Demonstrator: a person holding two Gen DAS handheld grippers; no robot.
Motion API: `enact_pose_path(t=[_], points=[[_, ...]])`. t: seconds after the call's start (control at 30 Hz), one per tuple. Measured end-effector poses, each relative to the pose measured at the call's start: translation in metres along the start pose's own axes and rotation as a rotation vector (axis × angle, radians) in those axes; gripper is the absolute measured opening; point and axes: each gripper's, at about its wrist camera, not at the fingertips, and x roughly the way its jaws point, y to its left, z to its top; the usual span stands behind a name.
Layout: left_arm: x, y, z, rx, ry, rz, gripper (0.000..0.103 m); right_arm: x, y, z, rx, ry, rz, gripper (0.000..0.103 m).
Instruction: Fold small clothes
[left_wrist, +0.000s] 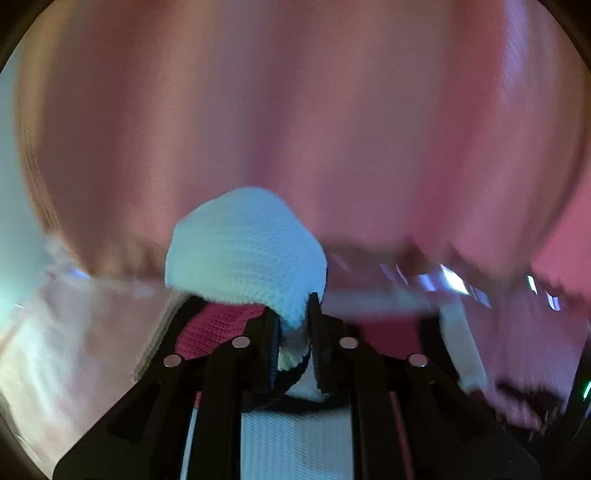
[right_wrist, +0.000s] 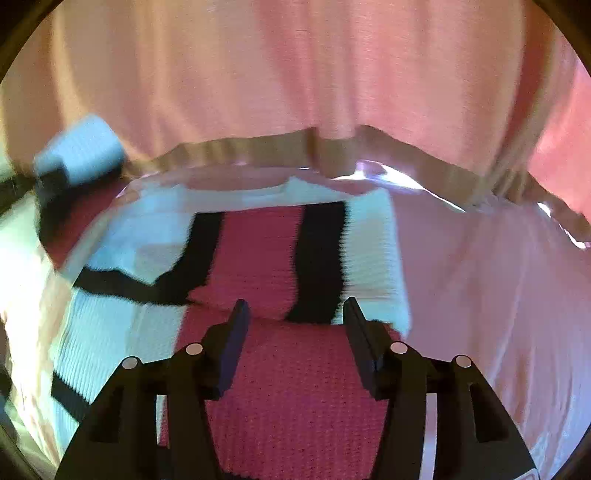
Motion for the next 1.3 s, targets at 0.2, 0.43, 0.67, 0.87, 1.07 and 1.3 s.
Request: enact_pose_path(t=[0.2, 0.43, 0.67, 0.87, 1.07, 1.3], points=[[0.05, -0.035, -0.075, 0.086, 0.183, 0.1, 0.054, 0.009, -0.019, -0.001, 0.021, 0.038, -0.022, 0.055], [0.022, 0.05, -0.064, -0.13, 0.179, 0.149, 0.063, 0.028, -0.008, 0.004, 0.03, 0.076, 0.09, 0.059], [0.053, 0.121, -0.072, -0.406, 0.266, 0.137, 0.063, 0.052, 0.074, 0.015, -0.113, 0.068, 0.12, 0.059], [0.069, 0.126, -0.076, -0.433, 0.29, 0.11, 0.054, 0.101, 0.148, 0.038, -0.189, 0.12, 0.079, 0.064], [0.081, 0.137, -0.081, -0.483, 0.343, 0.123, 0.038, 0.109, 0.137, 0.053, -0.136, 0.109, 0.07, 0.011], [0.078, 0.133, -0.081, -0.474, 0.343, 0.126, 0.042, 0.042, 0.019, 0.044, 0.022, 0.022, 0.159, 0.032]])
